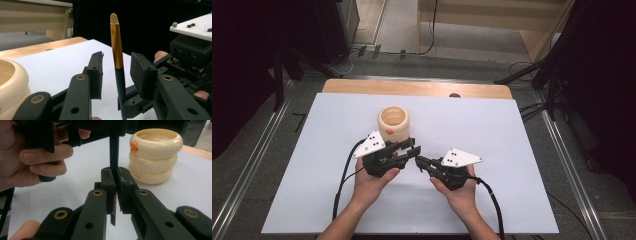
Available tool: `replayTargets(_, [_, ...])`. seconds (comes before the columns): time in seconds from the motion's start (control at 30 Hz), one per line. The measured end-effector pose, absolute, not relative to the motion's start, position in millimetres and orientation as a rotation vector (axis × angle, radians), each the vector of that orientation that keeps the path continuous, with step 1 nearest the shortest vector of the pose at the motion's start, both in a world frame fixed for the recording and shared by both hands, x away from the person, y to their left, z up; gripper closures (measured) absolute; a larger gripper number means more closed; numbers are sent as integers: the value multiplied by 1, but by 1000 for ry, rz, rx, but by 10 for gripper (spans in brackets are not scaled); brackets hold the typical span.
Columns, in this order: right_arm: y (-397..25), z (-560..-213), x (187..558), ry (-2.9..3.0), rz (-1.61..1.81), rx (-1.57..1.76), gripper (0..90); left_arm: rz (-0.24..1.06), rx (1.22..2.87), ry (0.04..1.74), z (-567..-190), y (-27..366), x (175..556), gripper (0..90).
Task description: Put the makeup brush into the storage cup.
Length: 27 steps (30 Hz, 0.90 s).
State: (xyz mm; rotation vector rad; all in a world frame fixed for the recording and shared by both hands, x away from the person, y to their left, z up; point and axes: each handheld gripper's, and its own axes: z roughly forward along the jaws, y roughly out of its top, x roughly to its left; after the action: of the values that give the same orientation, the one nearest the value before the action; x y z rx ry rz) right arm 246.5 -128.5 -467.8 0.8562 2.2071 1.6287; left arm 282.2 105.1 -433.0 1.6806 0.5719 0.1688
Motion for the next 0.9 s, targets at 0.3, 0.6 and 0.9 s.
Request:
replayTargets(0.3, [-128,-469,246,2206,1614,851,852,136,1694,548,-434,105,283,826])
replayTargets(0.6, [-136,-470,244,2142,1582,859,329,169,1696,543,-433,108,284,843])
replayTargets(0.9, [-166,-475,246,2058,1574,970,0,191,1684,568,-431,117,288,844])
